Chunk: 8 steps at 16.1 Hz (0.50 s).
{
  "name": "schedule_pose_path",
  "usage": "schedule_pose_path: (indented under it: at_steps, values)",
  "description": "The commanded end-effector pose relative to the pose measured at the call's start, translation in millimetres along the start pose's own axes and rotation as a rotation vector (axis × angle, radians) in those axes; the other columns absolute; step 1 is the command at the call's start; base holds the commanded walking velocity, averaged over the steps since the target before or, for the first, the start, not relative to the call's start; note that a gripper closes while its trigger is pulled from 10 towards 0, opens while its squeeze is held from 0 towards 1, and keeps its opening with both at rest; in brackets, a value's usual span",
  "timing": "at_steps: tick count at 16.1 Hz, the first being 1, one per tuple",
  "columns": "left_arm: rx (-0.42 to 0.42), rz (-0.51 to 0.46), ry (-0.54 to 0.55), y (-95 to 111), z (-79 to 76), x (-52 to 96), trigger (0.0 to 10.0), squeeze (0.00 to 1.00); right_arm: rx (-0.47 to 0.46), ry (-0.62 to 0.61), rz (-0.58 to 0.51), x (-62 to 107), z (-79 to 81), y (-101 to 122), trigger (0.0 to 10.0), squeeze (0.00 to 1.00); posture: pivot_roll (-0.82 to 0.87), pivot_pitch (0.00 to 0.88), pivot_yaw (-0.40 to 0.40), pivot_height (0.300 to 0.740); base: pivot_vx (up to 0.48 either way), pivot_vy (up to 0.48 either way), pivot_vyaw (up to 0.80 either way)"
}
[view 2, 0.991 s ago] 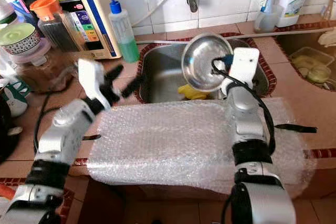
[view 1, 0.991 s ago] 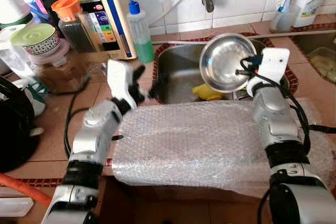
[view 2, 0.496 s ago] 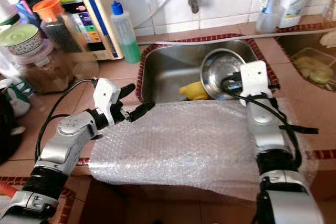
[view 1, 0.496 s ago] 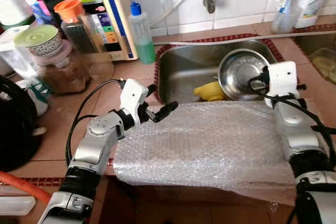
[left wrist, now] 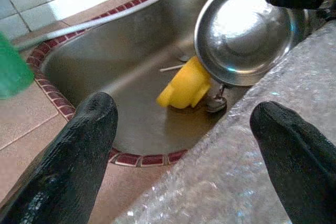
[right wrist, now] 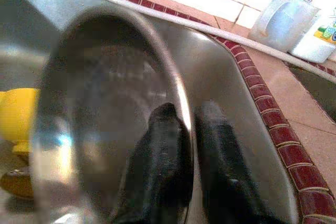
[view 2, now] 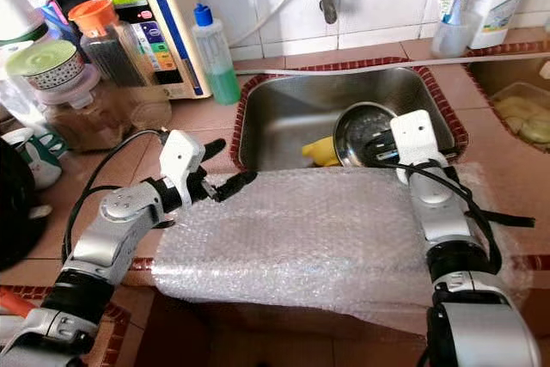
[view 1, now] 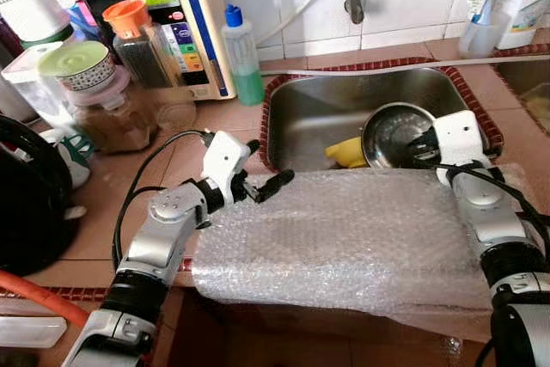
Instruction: Kitchen organization
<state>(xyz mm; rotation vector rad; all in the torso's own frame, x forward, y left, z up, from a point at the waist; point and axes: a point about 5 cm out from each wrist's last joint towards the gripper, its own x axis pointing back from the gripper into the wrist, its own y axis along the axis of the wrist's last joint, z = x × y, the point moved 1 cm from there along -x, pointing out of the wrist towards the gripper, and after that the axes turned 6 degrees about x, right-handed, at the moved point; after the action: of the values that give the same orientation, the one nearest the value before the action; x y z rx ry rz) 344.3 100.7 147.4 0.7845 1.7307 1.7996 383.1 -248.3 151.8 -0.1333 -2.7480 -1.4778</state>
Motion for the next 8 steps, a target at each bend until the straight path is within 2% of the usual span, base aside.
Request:
schedule_pose_path:
  at_steps: [1, 8]
  values:
    - [-0.027, 0.001, 0.038, 3.4, 6.9, -0.2, 10.0, 1.00, -0.003, 0.111, 0.169, 13.1, 31.1, -40.9, 10.0, 1.00, -0.30, 0.089, 0.236, 0.740, 0.000, 0.000, 0.00]
    - [-0.027, -0.009, 0.091, 4.9, 12.9, -3.3, 10.0, 1.00, -0.036, 0.073, 0.149, 11.3, 27.5, -35.5, 10.0, 1.00, -0.31, 0.084, 0.236, 0.740, 0.000, 0.000, 0.00]
